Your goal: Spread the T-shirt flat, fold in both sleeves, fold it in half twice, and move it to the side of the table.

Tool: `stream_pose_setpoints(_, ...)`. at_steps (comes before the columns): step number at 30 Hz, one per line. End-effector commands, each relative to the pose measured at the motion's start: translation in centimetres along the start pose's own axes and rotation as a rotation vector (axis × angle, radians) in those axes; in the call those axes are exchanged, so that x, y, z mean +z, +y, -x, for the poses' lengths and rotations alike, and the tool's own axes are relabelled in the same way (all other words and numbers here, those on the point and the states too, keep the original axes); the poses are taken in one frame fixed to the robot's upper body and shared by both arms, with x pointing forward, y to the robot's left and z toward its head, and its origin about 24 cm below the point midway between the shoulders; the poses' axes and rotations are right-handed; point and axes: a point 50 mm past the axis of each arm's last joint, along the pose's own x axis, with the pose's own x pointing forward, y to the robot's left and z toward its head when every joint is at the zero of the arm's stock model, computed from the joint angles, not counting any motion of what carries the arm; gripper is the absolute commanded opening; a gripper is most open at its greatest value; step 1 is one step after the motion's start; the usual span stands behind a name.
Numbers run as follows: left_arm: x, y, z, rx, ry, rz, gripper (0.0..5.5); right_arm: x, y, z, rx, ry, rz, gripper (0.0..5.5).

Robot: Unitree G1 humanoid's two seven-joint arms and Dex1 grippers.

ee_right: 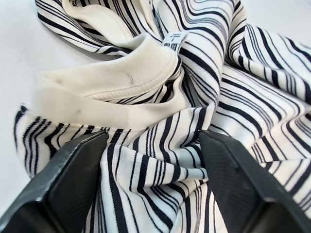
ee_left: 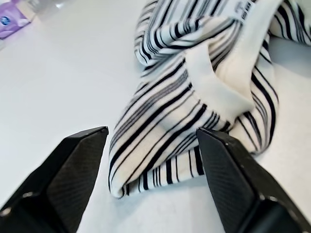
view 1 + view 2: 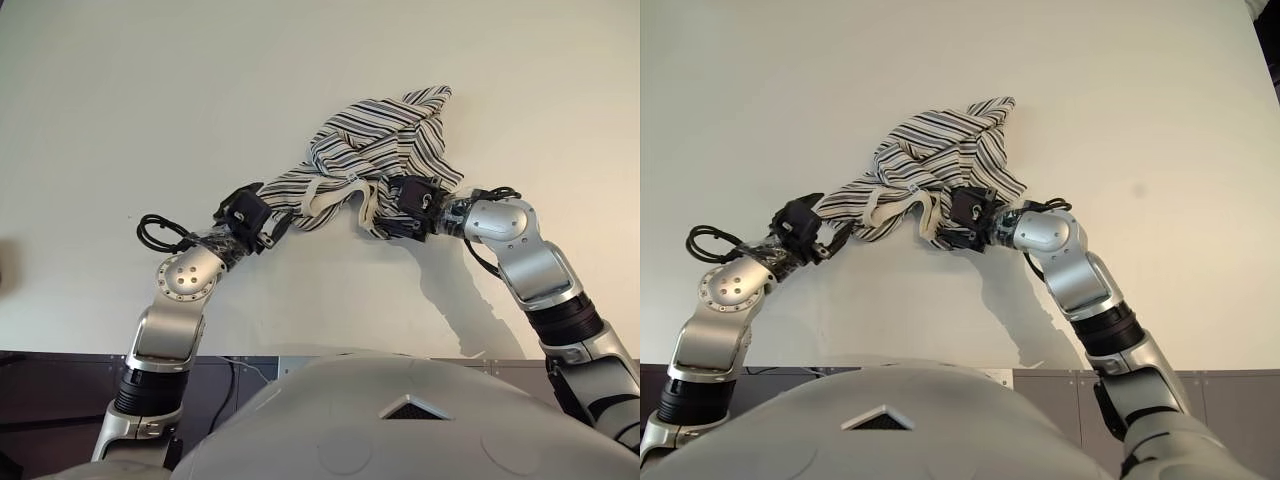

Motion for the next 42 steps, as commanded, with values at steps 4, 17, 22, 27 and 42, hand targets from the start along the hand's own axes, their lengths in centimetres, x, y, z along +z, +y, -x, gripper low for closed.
stream_pose_setpoints(4,-1.7,1.6,0.4,-0.029,0.082,-0.096,3.37,-1.3,0.2,-0.2,-0.016,0.068,-0.024,3.40)
stream_pose_setpoints(17,-5.1,9.0,-3.0,0.196,0.348,-0.309,3.37,-6.7,2.7,7.5,0.245,0.266,-0.016,3.40)
stream_pose_setpoints(22,-3.8,8.5,-4.7,0.309,0.181,-0.205,3.37,-7.9,1.6,9.8,0.298,0.291,0.002,3.40)
stream_pose_setpoints(27,1.7,10.7,-1.5,0.581,-0.153,-0.296,3.37,-8.2,-0.6,8.6,0.165,0.267,0.013,3.40)
stream_pose_setpoints(42,0.1,3.9,4.1,-0.098,-0.060,-0.285,3.37,-2.2,-6.0,11.6,-0.334,-0.111,-0.092,3.40)
